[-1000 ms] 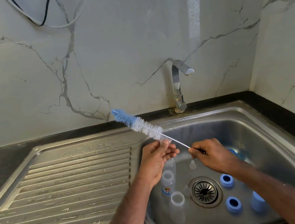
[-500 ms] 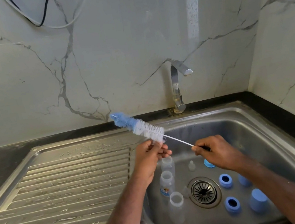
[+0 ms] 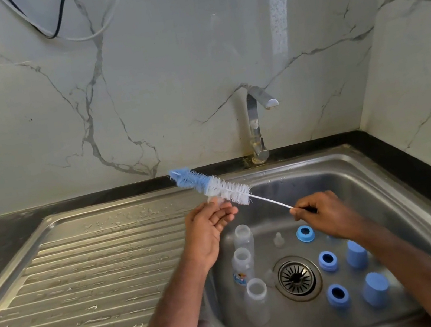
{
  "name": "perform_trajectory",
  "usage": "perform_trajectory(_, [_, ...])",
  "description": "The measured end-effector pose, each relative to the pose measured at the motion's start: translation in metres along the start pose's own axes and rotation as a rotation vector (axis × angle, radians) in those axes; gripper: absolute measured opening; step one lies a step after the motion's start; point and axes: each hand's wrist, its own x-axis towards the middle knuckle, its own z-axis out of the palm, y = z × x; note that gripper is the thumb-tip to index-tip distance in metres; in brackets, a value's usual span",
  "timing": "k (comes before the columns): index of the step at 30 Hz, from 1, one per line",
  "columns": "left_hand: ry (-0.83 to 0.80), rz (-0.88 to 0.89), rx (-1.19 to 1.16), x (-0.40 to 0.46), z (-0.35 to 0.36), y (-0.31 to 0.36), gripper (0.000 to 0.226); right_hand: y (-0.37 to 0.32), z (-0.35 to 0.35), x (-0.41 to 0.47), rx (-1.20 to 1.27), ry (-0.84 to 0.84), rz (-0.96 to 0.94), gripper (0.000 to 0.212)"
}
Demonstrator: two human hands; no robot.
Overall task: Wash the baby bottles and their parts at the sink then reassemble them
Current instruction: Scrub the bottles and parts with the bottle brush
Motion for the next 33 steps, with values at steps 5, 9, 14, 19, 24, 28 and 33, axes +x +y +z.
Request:
perform_trajectory(5, [-0.070, 0.052, 0.392, -0.003, 0.003, -0.015, 0.012, 0.016, -0.013, 0.003, 0.042, 0.060, 0.048, 0.026])
perform_trajectory(9, [-0.175, 0.195, 0.857, -0.003, 0.001, -0.032, 0.035, 0.018, -0.020, 0.002, 0.158, 0.122, 0.121, 0.026])
perform_trajectory(14, [-0.443, 0.234, 1.120, -0.005, 0.013, -0.053, 0.023, 0.028, -0.019, 0.003, 0.097, 0.040, 0.145, 0.029])
perform_trajectory(19, [-0.765, 0.196, 1.461, 0.000, 0.017, -0.075, 0.031, 0.032, -0.023, 0.004, 0.054, -0.042, 0.157, 0.026])
perform_trajectory(24, [-0.940, 0.175, 1.713, -0.004, 0.039, -0.087, 0.028, 0.035, -0.025, 0.001, 0.067, -0.076, 0.164, 0.026])
perform_trajectory(28, [-1.070, 0.147, 1.874, -0.007, 0.056, -0.102, 0.030, 0.042, -0.024, 0.003, 0.065, -0.086, 0.169, 0.027])
perform_trajectory(33, [-1.188, 0.108, 1.973, -0.008, 0.057, -0.123, 0.037, 0.045, -0.022, 0.009, 0.060, -0.107, 0.183, 0.029])
